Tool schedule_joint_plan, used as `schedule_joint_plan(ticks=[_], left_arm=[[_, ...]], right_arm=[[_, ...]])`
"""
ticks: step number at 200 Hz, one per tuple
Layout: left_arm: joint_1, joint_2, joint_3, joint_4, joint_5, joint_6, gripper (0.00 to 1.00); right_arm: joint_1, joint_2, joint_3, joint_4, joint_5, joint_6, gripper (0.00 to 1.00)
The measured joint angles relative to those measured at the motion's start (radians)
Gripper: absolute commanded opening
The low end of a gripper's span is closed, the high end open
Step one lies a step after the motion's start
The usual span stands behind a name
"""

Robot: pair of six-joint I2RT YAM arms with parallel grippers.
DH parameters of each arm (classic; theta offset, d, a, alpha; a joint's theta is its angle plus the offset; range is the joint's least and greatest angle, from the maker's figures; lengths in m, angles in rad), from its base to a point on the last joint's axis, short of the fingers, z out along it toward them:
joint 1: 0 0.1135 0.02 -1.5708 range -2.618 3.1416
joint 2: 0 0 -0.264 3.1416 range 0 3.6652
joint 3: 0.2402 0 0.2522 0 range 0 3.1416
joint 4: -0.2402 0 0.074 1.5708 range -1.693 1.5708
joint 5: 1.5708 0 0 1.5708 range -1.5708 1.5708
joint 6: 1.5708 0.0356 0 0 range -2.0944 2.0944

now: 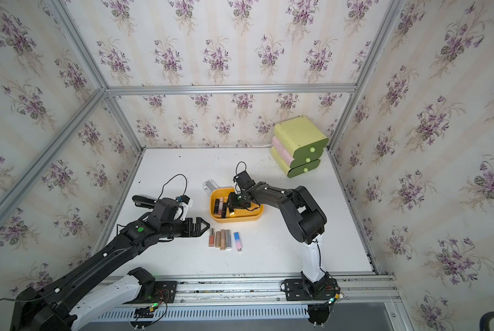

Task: Put the lipstick into the storage box
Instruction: Place the lipstick in the storage box.

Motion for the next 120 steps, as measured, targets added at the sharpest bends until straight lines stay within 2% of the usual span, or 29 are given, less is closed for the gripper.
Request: schedule_joint_plan(ticks=[54, 120], left_arm=[[0.0, -0.014, 0.0, -0.001, 0.008, 0.0, 1.0], [0.0, -0.035, -0.032, 0.061, 0.089, -0.023, 1.0]], right_arm=[[0.0, -0.095, 0.009, -0.02, -0.003, 0.003, 0.46], [0.027, -0.343, -0.061, -0.092, 0.006, -0.021, 0.48]])
